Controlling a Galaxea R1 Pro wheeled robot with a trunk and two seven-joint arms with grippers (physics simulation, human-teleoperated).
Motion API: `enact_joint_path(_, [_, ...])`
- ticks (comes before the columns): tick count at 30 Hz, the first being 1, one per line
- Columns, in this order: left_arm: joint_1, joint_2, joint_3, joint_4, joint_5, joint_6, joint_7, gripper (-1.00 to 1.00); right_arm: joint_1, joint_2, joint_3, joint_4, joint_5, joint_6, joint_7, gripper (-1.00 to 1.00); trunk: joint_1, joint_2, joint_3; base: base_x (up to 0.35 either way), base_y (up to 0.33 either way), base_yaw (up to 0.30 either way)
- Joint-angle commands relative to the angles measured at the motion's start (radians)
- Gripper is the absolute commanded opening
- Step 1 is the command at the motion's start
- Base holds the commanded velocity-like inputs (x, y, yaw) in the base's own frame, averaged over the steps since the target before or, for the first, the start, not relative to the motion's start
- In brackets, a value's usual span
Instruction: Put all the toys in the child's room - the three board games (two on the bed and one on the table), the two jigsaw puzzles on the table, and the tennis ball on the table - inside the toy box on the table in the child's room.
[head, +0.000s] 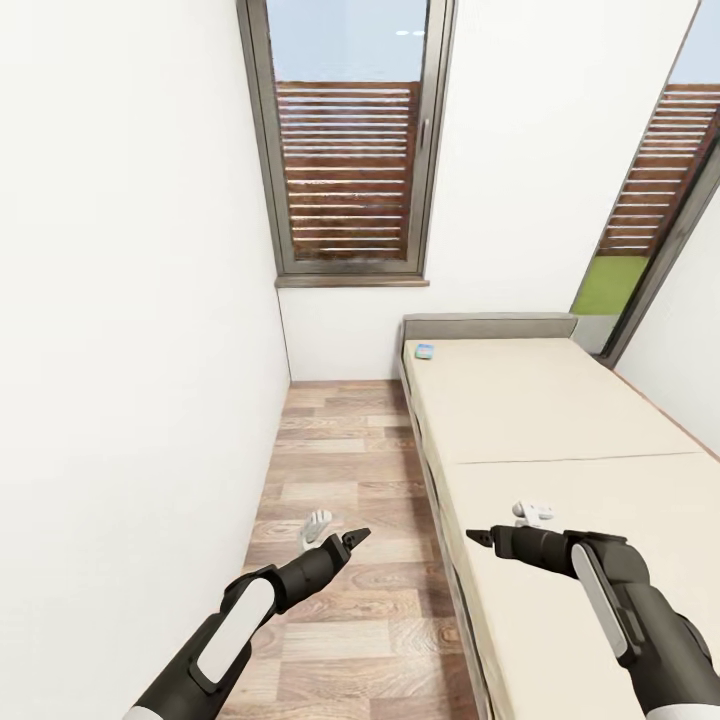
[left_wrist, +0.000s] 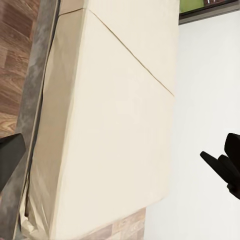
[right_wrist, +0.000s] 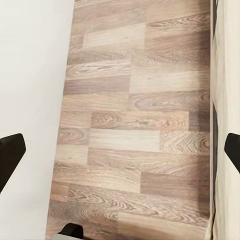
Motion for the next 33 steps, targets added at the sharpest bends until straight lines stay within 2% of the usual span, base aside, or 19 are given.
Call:
enact_joint_path(1, [-0.001, 0.0, 0.001, 0.0, 0.004, 0.004, -0.001, 1.0, -0.001, 0.001, -0.001, -0.001, -0.004, 0.006, 0.001, 1.0, 0.001, -0.002, -0.002, 0.0, 0.005, 0.0])
enact_joint_path(33, [-0.001, -0.004, -0.002, 0.0, 0.003, 0.005, -0.001, 1.0, 0.0, 0.008, -0.001, -0.02, -0.003, 0.016, -0.002, 1.0, 0.001, -0.002, -0.002, 0.0, 0.018, 0.033])
